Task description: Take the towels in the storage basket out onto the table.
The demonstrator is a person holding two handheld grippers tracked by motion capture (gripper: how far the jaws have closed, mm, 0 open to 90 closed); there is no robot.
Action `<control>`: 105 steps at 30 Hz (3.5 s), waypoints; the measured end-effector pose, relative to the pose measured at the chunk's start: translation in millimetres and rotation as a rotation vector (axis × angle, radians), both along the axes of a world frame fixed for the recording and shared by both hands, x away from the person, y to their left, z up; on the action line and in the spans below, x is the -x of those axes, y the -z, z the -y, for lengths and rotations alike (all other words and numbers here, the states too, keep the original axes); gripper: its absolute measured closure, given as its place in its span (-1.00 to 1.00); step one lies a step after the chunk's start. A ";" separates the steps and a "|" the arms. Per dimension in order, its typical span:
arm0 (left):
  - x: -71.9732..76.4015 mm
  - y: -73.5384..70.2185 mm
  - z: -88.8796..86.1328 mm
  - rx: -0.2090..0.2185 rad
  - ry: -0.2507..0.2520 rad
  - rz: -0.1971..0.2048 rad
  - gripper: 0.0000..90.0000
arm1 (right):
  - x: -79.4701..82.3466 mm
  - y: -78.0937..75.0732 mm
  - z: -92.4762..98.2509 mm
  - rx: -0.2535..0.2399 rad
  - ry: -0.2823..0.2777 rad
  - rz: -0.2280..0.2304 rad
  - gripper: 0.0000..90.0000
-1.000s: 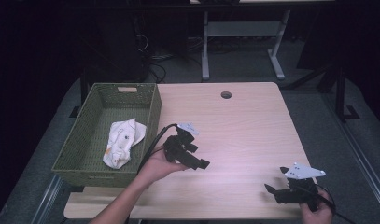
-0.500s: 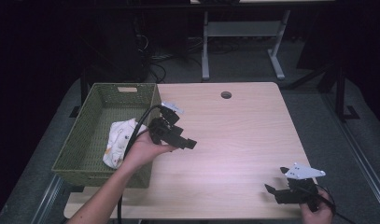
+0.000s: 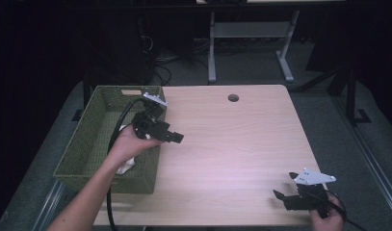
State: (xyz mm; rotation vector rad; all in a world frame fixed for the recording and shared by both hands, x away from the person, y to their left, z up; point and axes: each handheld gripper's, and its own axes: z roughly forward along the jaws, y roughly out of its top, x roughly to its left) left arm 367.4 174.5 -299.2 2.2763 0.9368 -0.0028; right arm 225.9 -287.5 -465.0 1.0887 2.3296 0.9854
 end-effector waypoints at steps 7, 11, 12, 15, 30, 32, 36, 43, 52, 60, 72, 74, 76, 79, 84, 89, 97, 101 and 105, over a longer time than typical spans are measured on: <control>-3.5 -2.2 -28.6 -0.001 -0.037 -0.003 -0.55 | 0.7 -0.1 -0.7 -0.004 0.003 -0.001 -0.69; -4.9 -2.0 -40.4 0.003 -0.058 0.000 -0.55 | 0.3 -0.1 -0.6 0.000 0.003 -0.004 -0.69; -5.4 -2.0 -44.5 0.001 -0.064 0.000 -0.55 | 0.1 0.0 -0.7 0.001 0.003 -0.004 -0.69; -7.4 -0.2 -55.8 -0.010 -0.086 0.001 -0.55 | 0.3 0.0 -0.9 0.002 0.002 -0.003 -0.69; -20.8 29.9 -110.9 -0.052 -0.259 -0.046 -0.54 | 1.1 -0.3 0.8 -0.001 0.009 -0.001 -0.69; -21.5 32.3 -115.2 -0.051 -0.273 -0.053 -0.54 | 1.2 -0.4 0.5 -0.001 0.009 -0.002 -0.69; -24.1 44.0 -128.3 -0.096 -0.317 -0.074 -0.52 | 1.8 -0.6 0.2 -0.001 0.010 -0.003 -0.69; -27.1 65.4 -140.4 -0.175 -0.355 -0.132 -0.45 | 1.5 -0.5 -0.3 0.001 0.004 -0.001 -0.69; -32.4 86.0 -146.0 -0.261 -0.382 -0.189 -0.28 | 1.6 -0.5 0.0 0.001 0.004 0.000 -0.69; -37.0 102.5 -141.7 -0.372 -0.375 -0.245 -0.23 | 2.4 -0.9 -0.2 -0.002 0.005 -0.002 -0.69; -38.6 119.1 -138.4 -0.420 -0.343 -0.290 -0.01 | 2.4 -0.9 -0.5 0.000 0.002 0.004 -0.69; -38.4 120.2 -138.2 -0.421 -0.338 -0.293 0.05 | 2.7 -0.9 -0.6 -0.001 0.002 0.003 -0.69; -38.3 120.7 -138.6 -0.423 -0.336 -0.295 0.10 | 3.0 -0.9 -0.4 -0.002 0.003 0.003 -0.69; -38.4 123.1 -141.4 -0.400 -0.348 -0.308 0.15 | 2.9 -1.0 -0.1 -0.003 0.002 0.003 -0.69; -38.4 123.5 -142.0 -0.396 -0.362 -0.311 0.19 | 3.4 -0.8 0.6 -0.001 0.002 0.003 -0.69; -38.8 123.3 -143.6 -0.381 -0.363 -0.318 0.27 | 3.5 0.6 1.8 -0.005 0.004 0.007 -0.69; -37.3 121.2 -142.7 -0.374 -0.343 -0.316 0.55 | 1.6 1.7 1.2 -0.002 0.007 -0.001 -0.69; -34.9 118.7 -142.3 -0.371 -0.339 -0.298 0.62 | 1.8 2.2 -1.0 -0.001 0.006 -0.005 -0.69; -32.9 114.1 -144.7 -0.362 -0.332 -0.276 0.66 | 1.0 2.6 -1.9 0.002 0.008 -0.007 -0.69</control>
